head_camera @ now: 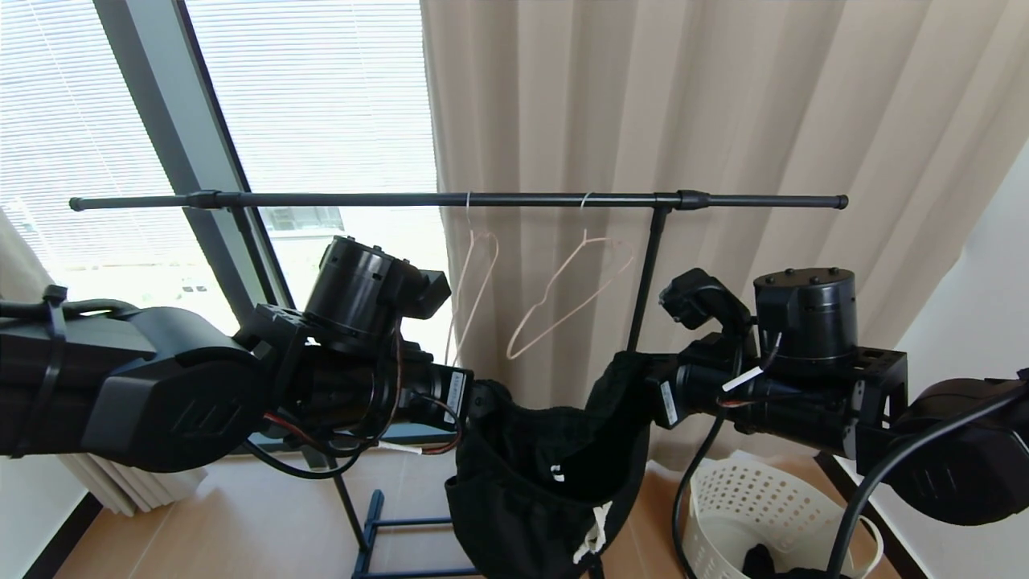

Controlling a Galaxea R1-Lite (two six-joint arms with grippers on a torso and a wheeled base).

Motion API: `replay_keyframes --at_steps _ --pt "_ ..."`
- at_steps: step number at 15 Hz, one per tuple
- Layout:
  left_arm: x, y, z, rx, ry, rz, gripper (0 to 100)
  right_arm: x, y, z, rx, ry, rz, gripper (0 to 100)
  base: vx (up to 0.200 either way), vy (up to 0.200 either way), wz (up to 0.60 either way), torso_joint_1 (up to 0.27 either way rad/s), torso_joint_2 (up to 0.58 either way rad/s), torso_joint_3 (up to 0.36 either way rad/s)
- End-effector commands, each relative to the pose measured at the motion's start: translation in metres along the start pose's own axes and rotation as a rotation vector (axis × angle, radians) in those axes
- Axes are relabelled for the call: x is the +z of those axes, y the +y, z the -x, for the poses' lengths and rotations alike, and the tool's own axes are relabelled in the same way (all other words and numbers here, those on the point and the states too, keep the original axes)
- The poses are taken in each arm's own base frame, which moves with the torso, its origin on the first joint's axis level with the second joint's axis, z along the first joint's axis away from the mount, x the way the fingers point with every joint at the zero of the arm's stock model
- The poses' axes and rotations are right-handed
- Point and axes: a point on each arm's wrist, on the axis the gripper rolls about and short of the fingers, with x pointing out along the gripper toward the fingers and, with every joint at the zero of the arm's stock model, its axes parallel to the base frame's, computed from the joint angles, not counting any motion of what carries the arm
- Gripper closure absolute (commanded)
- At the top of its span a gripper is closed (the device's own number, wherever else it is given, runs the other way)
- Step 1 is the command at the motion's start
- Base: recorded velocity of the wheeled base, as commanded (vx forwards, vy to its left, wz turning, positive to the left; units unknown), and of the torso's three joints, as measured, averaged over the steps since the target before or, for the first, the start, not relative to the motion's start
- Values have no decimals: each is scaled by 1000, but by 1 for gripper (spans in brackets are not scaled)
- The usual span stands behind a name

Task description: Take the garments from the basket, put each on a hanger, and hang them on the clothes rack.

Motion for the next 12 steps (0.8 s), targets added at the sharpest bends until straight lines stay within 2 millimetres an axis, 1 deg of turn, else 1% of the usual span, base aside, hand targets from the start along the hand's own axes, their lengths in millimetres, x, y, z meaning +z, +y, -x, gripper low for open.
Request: replay_keyframes --at_steps 1,5,7,9,12 --pt "-1 0 -1 1 2 1 0 5 -3 5 -10 -22 -2 100 0 0 0 0 0 0" --pt "0 0 2 -4 -3 1 0 6 -7 4 -49 -25 -5 100 0 0 0 0 0 0" --pt "0 1 3 -5 -3 -1 0 8 -14 5 -73 -32 -12 100 0 0 0 0 0 0" --pt "-1 5 8 -16 -7 -14 0 9 -17 5 -83 -38 -16 100 0 0 0 0 0 0" --pt "3 11 22 -123 -21 1 0 8 -19 4 -92 -32 0 100 0 0 0 0 0 0"
